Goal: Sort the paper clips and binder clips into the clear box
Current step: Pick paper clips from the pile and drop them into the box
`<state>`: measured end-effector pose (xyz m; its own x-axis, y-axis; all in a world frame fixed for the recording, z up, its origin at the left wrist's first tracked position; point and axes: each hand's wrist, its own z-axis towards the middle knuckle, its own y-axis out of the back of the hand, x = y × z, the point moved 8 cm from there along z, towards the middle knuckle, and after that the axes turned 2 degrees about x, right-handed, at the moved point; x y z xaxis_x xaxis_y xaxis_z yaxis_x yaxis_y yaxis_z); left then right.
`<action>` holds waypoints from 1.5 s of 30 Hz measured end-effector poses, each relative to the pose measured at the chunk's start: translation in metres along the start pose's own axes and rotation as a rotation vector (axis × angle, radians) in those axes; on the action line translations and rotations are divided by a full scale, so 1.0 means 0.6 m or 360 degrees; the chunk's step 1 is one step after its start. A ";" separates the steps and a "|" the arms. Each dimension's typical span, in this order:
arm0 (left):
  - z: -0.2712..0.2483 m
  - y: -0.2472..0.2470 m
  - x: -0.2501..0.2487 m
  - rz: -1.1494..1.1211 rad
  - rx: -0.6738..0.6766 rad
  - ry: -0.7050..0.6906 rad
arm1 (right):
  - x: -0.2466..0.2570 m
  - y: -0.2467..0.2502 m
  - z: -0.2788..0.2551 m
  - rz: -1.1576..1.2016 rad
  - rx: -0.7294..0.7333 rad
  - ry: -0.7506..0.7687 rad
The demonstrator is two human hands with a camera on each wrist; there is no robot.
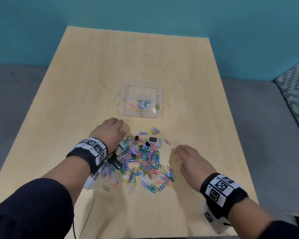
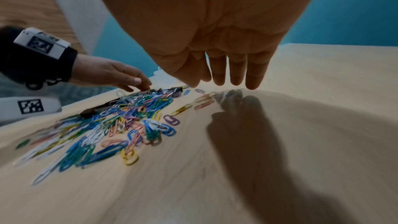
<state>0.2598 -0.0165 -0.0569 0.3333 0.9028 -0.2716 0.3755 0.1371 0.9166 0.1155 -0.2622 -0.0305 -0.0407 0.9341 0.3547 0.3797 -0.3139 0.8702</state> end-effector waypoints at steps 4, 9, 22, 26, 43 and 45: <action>-0.073 0.015 0.089 -0.0157 -0.0066 0.0375 | 0.025 -0.026 0.017 -0.0153 0.0090 0.0169; -0.227 -0.024 0.118 -0.0135 -0.0130 0.0662 | 0.031 -0.076 -0.011 -0.0193 0.0128 0.0025; -0.332 -0.097 -0.044 -0.0317 -0.0201 0.0429 | 0.067 -0.100 -0.068 -0.0126 0.0137 -0.0139; -0.301 -0.098 -0.086 -0.0322 -0.0213 0.0274 | 0.125 -0.118 -0.056 -0.0205 0.0197 -0.0051; -0.237 -0.103 -0.138 -0.0055 -0.0079 0.0104 | 0.153 -0.098 -0.003 -0.0238 0.0131 0.0167; -0.236 -0.100 -0.132 -0.0080 -0.0087 0.0111 | 0.151 -0.093 -0.004 -0.0207 0.0159 0.0159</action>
<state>0.0884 -0.0384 -0.0487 0.2534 0.9202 -0.2985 0.3417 0.2035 0.9175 0.0886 -0.1603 -0.0460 -0.1851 0.9426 0.2779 0.4547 -0.1685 0.8746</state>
